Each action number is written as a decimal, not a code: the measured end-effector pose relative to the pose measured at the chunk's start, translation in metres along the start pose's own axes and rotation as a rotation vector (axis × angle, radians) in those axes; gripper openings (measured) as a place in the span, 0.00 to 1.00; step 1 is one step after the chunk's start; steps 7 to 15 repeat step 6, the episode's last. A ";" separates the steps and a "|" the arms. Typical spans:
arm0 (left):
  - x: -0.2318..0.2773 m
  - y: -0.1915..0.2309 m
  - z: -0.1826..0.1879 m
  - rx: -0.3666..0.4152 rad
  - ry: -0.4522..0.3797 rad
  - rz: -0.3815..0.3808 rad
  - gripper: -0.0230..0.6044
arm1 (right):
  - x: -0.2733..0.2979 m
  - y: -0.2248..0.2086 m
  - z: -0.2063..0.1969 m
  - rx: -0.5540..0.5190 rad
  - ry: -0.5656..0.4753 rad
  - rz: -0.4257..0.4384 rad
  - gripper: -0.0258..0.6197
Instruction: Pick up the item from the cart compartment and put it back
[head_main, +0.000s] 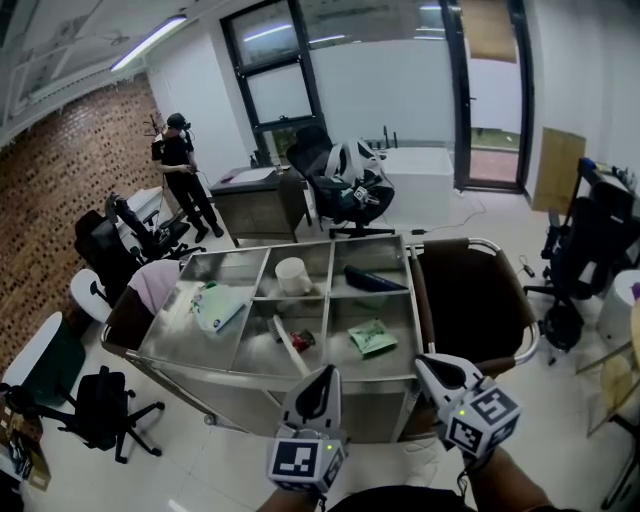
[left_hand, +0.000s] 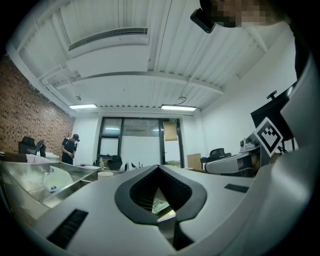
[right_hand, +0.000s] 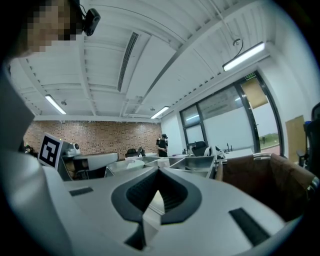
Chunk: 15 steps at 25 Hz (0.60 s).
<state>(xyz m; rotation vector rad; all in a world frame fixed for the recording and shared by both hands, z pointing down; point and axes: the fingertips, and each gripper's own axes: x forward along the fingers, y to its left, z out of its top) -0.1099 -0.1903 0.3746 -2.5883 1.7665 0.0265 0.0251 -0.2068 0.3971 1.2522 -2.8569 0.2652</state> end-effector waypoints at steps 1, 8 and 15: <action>0.000 0.000 -0.001 -0.001 0.003 0.000 0.04 | 0.000 0.000 0.000 0.002 0.000 0.000 0.07; 0.001 -0.003 0.000 0.011 0.000 -0.006 0.04 | -0.003 0.001 -0.001 0.004 0.000 0.001 0.07; 0.001 -0.003 0.000 0.011 0.000 -0.006 0.04 | -0.003 0.001 -0.001 0.004 0.000 0.001 0.07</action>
